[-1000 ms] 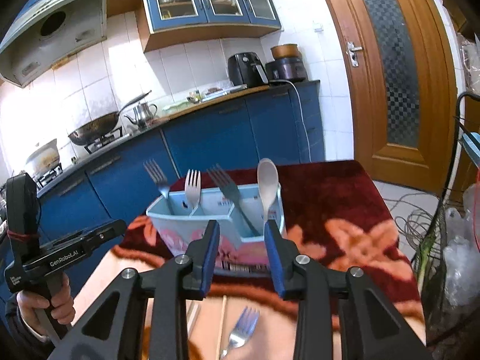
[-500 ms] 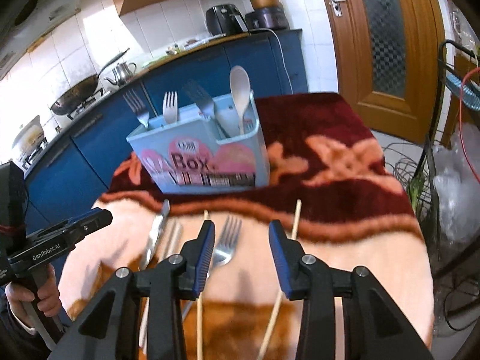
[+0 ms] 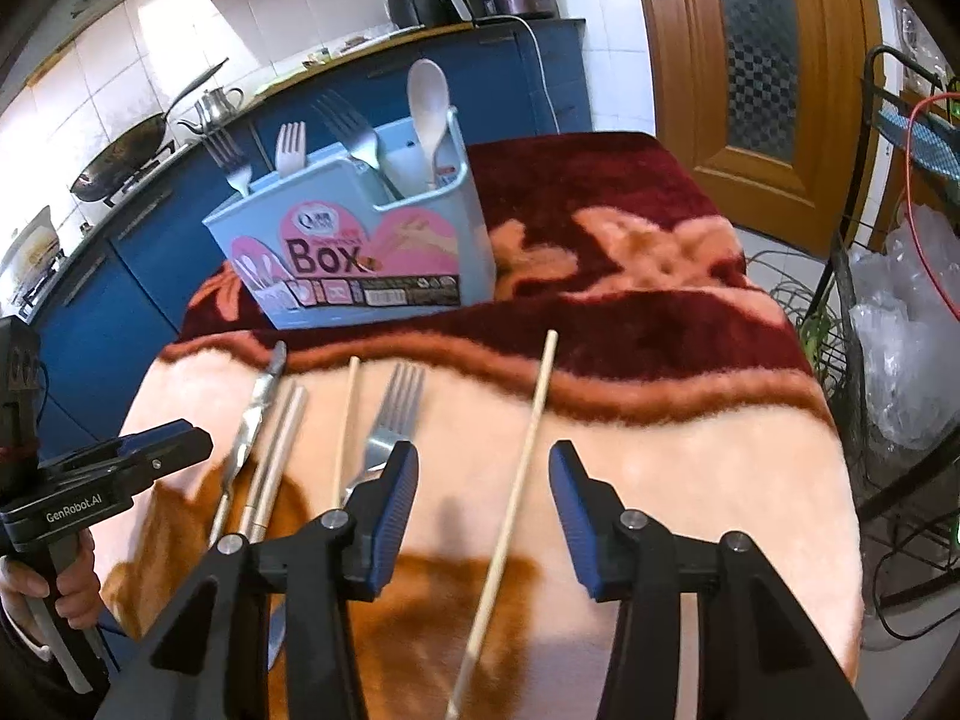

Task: Organize utensils
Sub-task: 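Grasp a silver table knife with the left tool while the right tool reaches toward a wooden chopstick, then lift the knife with the left tool while the right tool lifts the wooden chopstick over the caddy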

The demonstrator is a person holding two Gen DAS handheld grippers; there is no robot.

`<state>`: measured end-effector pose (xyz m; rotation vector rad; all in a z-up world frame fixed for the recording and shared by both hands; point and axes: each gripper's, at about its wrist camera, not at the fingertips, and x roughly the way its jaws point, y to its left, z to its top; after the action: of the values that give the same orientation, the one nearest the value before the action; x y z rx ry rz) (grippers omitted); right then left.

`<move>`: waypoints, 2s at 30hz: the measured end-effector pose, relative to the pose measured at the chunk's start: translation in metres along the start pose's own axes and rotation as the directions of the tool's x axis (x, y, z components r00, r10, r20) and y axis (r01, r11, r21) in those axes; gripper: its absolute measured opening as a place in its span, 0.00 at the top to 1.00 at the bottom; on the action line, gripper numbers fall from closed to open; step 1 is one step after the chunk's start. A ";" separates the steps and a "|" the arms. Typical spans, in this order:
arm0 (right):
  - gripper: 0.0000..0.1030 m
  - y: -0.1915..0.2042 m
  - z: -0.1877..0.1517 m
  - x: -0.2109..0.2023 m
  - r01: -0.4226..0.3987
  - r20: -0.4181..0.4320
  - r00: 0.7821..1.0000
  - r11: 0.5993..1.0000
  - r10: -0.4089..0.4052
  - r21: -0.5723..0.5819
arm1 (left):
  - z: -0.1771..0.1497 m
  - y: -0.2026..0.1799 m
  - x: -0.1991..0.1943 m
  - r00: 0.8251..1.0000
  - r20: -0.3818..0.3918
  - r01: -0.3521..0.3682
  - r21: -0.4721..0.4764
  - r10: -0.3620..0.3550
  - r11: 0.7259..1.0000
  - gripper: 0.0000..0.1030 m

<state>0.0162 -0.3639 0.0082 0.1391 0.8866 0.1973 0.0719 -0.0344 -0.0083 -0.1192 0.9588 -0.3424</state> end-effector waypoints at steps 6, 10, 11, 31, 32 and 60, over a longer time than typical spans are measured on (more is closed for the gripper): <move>0.50 -0.006 0.001 0.005 0.015 -0.028 0.999 1.000 -0.015 0.009 | 0.001 0.001 0.015 0.999 -0.048 0.016 0.000 -0.016 1.000 0.58; 0.50 -0.006 0.002 0.009 0.012 -0.051 0.999 1.000 -0.012 0.005 | 0.004 -0.001 0.023 0.997 -0.076 0.018 0.015 -0.016 1.000 0.58; 0.50 -0.006 0.002 0.011 0.008 -0.058 0.998 1.000 -0.008 0.005 | 0.005 -0.002 0.024 0.997 -0.079 0.017 0.023 -0.015 1.000 0.59; 0.91 -0.019 0.011 0.032 -0.034 -0.133 0.990 0.999 0.039 0.037 | 0.016 0.007 0.034 0.976 -0.131 0.172 -0.031 -0.175 0.985 0.96; 0.93 -0.020 0.010 0.032 -0.038 -0.127 0.991 0.998 0.044 0.046 | 0.015 0.007 0.032 0.976 -0.123 0.177 -0.031 -0.180 0.984 0.98; 0.94 0.010 0.033 -0.035 -0.247 0.284 0.928 0.969 0.242 -0.018 | 0.077 0.004 -0.045 0.918 0.371 0.153 -0.012 -0.138 0.988 0.98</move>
<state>0.0194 -0.3634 0.0577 0.2885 0.5814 0.3928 0.1123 -0.0196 0.0702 -0.2843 0.5829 -0.4206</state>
